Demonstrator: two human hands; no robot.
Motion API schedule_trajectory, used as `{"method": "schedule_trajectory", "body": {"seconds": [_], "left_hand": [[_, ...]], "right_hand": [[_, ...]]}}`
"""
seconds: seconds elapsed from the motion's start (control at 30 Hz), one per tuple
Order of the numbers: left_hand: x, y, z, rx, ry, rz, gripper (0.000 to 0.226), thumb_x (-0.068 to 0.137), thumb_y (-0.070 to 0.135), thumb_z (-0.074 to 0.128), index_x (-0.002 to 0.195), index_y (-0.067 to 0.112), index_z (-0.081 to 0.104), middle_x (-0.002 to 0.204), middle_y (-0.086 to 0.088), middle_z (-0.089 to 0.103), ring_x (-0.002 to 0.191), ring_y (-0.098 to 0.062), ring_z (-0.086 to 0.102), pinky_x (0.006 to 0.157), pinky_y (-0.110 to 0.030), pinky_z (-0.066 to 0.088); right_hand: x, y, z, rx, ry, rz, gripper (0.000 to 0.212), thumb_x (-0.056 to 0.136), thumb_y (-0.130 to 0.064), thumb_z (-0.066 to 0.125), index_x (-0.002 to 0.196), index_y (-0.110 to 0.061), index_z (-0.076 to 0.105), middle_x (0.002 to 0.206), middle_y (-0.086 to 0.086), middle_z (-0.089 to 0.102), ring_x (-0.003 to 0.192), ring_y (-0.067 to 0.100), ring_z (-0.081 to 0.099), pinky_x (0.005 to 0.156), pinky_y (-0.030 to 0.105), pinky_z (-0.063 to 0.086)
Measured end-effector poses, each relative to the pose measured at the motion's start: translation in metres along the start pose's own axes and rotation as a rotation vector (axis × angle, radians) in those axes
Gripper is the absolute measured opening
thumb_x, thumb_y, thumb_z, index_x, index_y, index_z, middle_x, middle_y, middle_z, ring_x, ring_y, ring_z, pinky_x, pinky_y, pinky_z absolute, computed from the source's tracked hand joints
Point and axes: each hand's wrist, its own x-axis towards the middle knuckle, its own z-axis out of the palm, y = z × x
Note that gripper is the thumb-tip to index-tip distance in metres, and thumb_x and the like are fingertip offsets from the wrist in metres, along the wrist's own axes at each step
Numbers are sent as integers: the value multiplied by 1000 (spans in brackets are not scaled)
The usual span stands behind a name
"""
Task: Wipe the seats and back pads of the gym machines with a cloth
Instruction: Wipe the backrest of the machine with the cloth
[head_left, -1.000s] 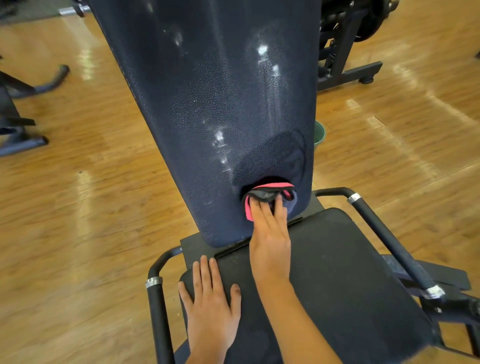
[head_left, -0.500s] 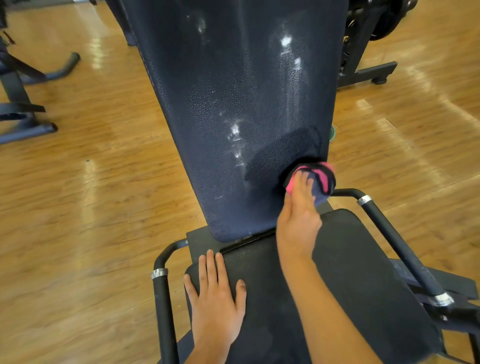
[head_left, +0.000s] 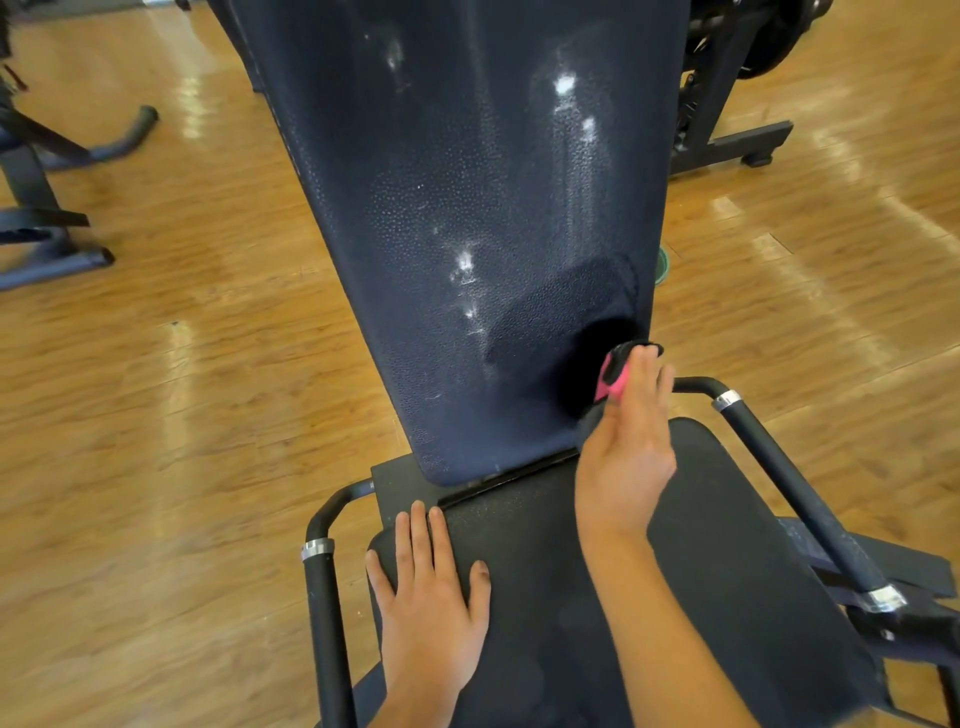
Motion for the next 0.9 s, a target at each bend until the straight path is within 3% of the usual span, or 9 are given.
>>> {"method": "schedule_trajectory", "body": {"seconds": [0.13,0.2,0.3,0.4,0.57,0.7,0.8,0.9], "left_hand": [[0,0,0,0,-1,0,76,96,53,36,155,6,39,162,-13,38,152,-31,32,116,-63,21],[0,-1,1,1,5,6,75,96,53,35,155,6,39,162,-14,38,152,-32,32,116,-63,21],[0,-1,2,4,7,9,75,97,54,35,155,6,39,162,-14,38,152,-32,31,116,-63,21],[0,-1,2,1,10,8,76,96,53,35,155,6,38,162,-14,37,152,-31,30,117,-63,21],[0,-1,1,-1,5,4,75,96,53,36,156,7,34,163,-12,35,153,-30,30,117,-62,19],[0,0,-1,-4,-1,4,75,96,53,35,156,7,36,163,-12,37,152,-31,31,117,-62,19],[0,1,-1,0,-2,5,75,97,54,35,156,7,38,163,-12,36,153,-30,30,117,-61,19],[0,0,-1,2,-9,3,75,97,54,35,156,7,39,164,-12,35,153,-30,30,117,-61,19]], "right_hand": [[-3,-19,30,-1,-33,38,49,93,2,52,142,-2,46,146,14,49,134,34,46,83,48,55],[-25,-31,46,-8,-54,38,48,92,3,54,140,1,48,143,15,52,131,35,49,79,46,57],[-44,-27,51,-28,-110,13,42,98,-4,46,141,-4,48,143,12,52,134,33,46,95,52,52],[-43,-10,43,-149,-144,-133,42,98,-13,42,139,-6,51,140,14,55,132,34,49,105,61,40],[-37,8,41,-80,-96,-243,38,96,-11,55,133,-6,57,141,16,53,135,32,45,108,62,35],[-38,17,39,-74,-117,-337,43,98,-13,53,140,-10,45,147,18,44,139,32,37,111,58,33],[-35,22,39,-120,-137,-379,50,94,-3,61,140,-10,41,148,17,40,141,32,32,112,59,31],[-29,20,34,-95,-117,-372,47,89,7,61,132,-9,50,143,9,38,136,29,36,109,62,34]]}}
